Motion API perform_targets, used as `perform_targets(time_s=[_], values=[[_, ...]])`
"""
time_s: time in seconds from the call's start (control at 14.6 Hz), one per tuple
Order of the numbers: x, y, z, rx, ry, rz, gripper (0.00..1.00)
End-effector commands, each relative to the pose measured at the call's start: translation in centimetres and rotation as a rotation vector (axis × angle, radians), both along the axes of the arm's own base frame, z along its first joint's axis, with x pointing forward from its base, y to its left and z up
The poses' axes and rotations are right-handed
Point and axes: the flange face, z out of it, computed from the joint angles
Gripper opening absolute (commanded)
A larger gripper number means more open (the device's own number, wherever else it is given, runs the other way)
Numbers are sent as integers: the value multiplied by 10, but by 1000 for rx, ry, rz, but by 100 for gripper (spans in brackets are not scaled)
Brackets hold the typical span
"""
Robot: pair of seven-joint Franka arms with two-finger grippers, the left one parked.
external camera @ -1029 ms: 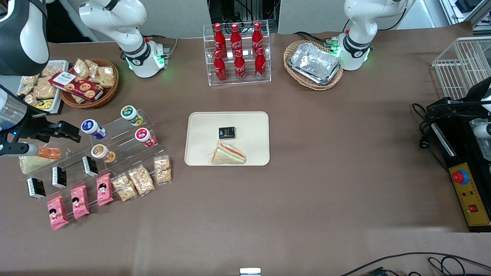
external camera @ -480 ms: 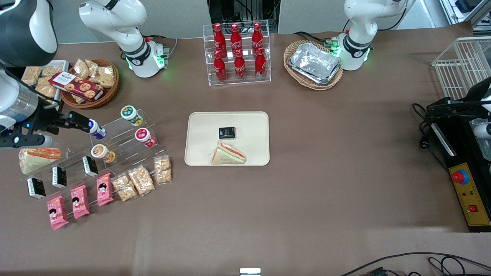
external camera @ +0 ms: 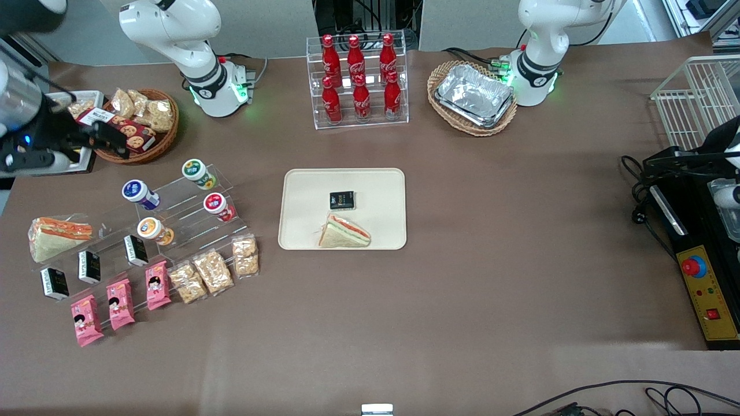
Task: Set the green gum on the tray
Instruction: 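Move the right gripper over the acrylic rack toward the green-label bottle, then lower the open right gripper around the green-label bottle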
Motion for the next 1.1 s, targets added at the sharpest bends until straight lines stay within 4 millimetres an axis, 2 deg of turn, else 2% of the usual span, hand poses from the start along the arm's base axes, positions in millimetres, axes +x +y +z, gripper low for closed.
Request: perform_targets(time_s=[0.0, 0.14, 0.34, 0.55, 0.82, 1.03], values=[[-34, 2, 20, 32, 6, 4, 100], [-54, 3, 22, 35, 2, 6, 100], [-75, 2, 4, 33, -9, 6, 100], [-92, 7, -29, 35, -38, 15, 100], [-117, 38, -79, 1, -68, 62, 100], [-131, 37, -119, -4, -99, 60, 100]])
